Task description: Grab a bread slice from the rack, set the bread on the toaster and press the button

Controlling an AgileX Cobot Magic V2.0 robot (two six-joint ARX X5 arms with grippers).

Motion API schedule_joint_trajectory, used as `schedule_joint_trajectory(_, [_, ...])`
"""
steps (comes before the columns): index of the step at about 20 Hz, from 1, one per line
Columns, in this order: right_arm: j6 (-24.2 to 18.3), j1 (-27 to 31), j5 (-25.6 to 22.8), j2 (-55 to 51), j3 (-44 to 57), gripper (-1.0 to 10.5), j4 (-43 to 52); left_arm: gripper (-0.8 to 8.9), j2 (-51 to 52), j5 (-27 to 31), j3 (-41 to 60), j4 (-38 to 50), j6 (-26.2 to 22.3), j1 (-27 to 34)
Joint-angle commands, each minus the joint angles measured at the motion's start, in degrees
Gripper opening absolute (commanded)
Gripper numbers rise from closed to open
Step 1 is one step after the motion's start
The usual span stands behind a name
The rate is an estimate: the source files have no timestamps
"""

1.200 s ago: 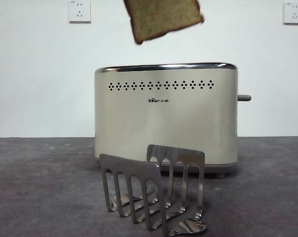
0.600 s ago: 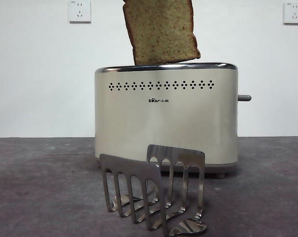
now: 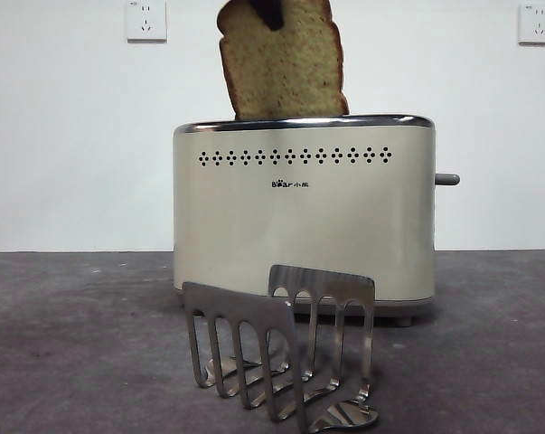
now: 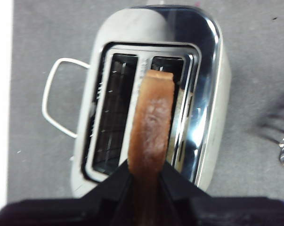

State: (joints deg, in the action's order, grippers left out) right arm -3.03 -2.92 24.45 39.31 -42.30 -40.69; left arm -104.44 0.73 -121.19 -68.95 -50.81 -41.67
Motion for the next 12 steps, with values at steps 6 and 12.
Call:
schedule_joint_trajectory(6, [-0.31, -0.04, 0.04, -0.02, -0.28, 0.0, 0.13, -0.09, -3.45, -0.72, -0.09, 0.94, -1.99, 0.20])
schedule_joint_trajectory(12, [-0.28, -0.04, 0.02, 0.33, -0.28, 0.0, -0.07, -0.09, -7.50, 0.63, -0.09, 1.68, -1.86, 0.24])
